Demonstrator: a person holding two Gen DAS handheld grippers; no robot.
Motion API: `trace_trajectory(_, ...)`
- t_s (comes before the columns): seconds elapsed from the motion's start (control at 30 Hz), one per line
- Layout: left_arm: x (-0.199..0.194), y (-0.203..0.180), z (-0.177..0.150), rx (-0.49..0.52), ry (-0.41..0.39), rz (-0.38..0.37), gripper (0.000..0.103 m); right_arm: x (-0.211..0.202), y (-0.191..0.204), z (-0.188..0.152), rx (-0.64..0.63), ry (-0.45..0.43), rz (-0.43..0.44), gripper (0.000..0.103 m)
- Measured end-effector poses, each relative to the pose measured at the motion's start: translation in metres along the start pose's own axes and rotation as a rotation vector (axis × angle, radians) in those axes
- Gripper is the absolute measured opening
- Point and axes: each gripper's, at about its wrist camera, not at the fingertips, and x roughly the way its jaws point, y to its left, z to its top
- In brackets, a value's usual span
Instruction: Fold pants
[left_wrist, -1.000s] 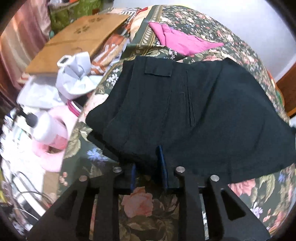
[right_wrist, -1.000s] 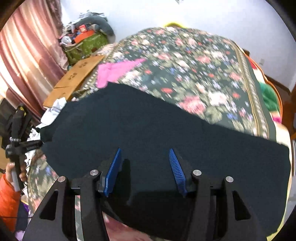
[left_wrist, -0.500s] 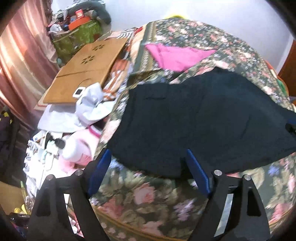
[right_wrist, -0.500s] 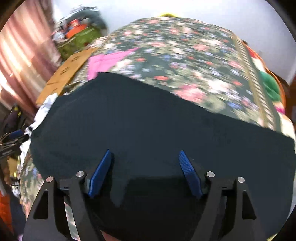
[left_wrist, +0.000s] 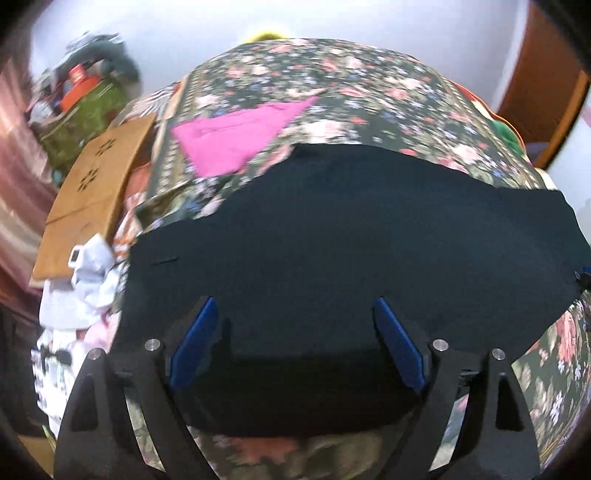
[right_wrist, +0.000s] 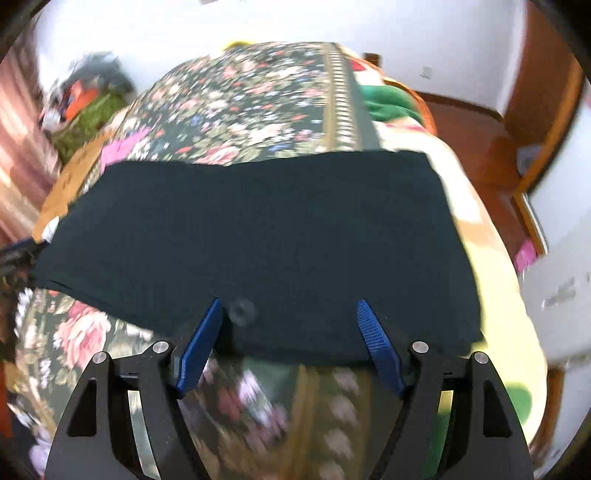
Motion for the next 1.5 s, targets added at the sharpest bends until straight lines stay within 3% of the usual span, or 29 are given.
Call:
trace_trajectory(0.1, -0.001, -0.02, 0.007, 0.042, -0.017, 0.004, 0.087, -0.017, -0.021, -0.012, 0.094, -0.027, -0.002, 0.072)
trace_trajectory(0.2, 0.002, -0.04, 0.016, 0.059, 0.001, -0.087, 0.087, -0.024, -0.041, -0.023, 0.192, -0.024, 0.012, 0.072)
trace_trajectory(0.33, 0.012, -0.067, 0.023, 0.095, 0.034, -0.132, 0.088, -0.02, -0.054, -0.03, 0.27, -0.025, 0.063, 0.072)
trace_trajectory(0.5, 0.019, -0.093, 0.032, 0.109, 0.029, -0.113, 0.094, -0.011, -0.064, -0.023, 0.338, -0.05, 0.111, 0.072)
trace_trajectory(0.7, 0.025, -0.113, 0.038, 0.125, 0.051, -0.154, 0.094, -0.001, -0.078, -0.015, 0.423, -0.102, 0.152, 0.072)
trace_trajectory(0.77, 0.027, -0.12, 0.04, 0.127, 0.055, -0.161, 0.094, -0.003, -0.08, -0.015, 0.427, -0.133, 0.126, 0.061)
trace_trajectory(0.83, 0.028, -0.125, 0.043, 0.13, 0.059, -0.169, 0.094, -0.004, -0.08, -0.015, 0.401, -0.153, 0.083, 0.032)
trace_trajectory(0.9, 0.027, -0.13, 0.045, 0.136, 0.058, -0.171, 0.094, -0.003, -0.082, -0.015, 0.389, -0.156, 0.075, 0.017)
trace_trajectory(1.03, 0.024, -0.137, 0.046, 0.159, 0.041, -0.153, 0.094, -0.01, -0.086, -0.014, 0.364, -0.19, 0.085, 0.011)
trace_trajectory(1.27, 0.007, -0.135, 0.05, 0.162, -0.011, -0.136, 0.094, -0.024, -0.087, 0.01, 0.29, -0.265, 0.002, 0.01)
trace_trajectory(1.5, -0.02, -0.12, 0.053, 0.134, -0.086, -0.137, 0.094, -0.05, -0.073, 0.048, 0.233, -0.343, 0.029, 0.01)
